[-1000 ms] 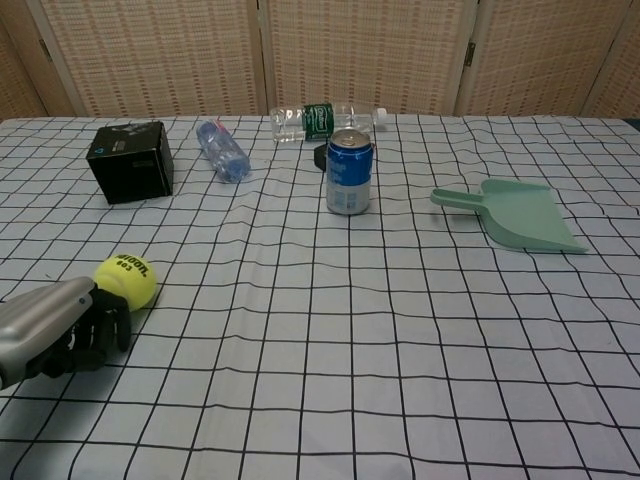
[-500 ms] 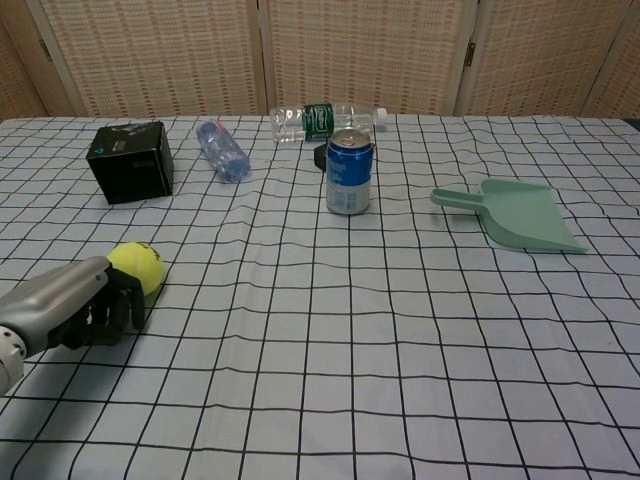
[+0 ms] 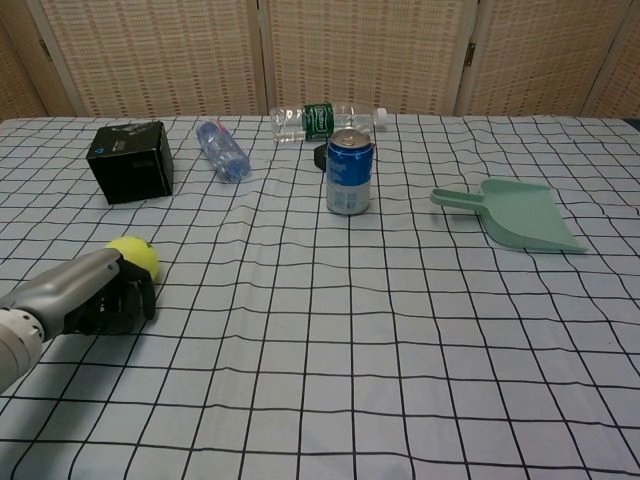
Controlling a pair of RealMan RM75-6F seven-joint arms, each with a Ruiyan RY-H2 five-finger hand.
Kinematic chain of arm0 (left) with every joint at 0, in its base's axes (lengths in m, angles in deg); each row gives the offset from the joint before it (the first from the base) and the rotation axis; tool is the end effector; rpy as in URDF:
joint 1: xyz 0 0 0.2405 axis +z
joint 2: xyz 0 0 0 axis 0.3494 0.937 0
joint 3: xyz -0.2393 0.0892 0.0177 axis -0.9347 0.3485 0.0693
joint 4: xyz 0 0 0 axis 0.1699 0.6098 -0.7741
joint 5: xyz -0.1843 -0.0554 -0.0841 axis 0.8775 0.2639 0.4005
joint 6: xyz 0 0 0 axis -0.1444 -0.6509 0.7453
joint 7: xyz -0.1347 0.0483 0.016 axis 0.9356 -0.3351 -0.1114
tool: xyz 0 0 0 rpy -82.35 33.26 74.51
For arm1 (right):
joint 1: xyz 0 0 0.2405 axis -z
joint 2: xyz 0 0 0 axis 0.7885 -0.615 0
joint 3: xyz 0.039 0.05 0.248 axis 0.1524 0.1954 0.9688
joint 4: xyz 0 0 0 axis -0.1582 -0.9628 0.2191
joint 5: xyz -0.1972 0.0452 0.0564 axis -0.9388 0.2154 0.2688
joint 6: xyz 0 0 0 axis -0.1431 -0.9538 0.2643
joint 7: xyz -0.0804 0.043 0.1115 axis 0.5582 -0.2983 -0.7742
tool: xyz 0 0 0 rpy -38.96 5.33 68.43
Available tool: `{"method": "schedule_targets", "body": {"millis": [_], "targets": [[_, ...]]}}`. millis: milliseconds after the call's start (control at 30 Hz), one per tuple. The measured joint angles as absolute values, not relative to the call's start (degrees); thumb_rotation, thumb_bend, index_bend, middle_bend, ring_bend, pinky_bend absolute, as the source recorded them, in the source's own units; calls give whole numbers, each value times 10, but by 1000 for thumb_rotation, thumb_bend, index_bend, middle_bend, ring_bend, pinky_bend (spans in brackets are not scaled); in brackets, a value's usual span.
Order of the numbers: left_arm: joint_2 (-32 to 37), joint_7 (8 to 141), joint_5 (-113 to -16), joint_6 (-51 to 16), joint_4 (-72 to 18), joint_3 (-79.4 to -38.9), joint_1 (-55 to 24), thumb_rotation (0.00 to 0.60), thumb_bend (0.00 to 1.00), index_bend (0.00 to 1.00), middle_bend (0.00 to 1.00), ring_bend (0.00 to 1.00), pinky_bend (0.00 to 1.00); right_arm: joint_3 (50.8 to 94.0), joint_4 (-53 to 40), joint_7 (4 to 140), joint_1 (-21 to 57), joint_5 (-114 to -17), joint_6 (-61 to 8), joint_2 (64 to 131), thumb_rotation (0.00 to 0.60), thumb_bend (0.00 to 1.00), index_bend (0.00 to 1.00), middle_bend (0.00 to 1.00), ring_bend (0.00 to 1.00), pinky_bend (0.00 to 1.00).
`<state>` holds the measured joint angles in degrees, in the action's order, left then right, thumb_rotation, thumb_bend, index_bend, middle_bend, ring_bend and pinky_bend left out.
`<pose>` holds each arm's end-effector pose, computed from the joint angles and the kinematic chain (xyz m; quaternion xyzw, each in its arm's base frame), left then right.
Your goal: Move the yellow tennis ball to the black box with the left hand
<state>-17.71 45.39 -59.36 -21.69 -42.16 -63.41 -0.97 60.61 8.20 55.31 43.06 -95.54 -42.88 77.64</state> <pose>-0.1974 0.2544 -0.0639 -0.5881 -0.5496 -0.3372 0.4882 -0.3081 -0.1859 0.1411 0.6173 -0.4667 0.4334 0.4619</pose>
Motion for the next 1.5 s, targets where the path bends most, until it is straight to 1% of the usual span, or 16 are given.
{"method": "schedule_targets", "body": {"millis": [700, 933, 1500], "targets": [[-159, 437, -609, -147, -312, -636, -93, 600, 831, 576, 655, 659, 869, 606, 82, 554, 431, -955, -429, 777, 600, 159, 0, 0, 0, 0], [-164, 432, -603, -138, -280, -640, -116, 600, 831, 578, 655, 660, 869, 607, 80, 556, 430, -952, -425, 778, 600, 158, 0, 0, 0, 0], [-181, 424, -587, -131, -247, -654, -155, 600, 828, 579, 655, 660, 869, 608, 78, 556, 429, -948, -422, 779, 600, 159, 0, 0, 0, 0]]}}
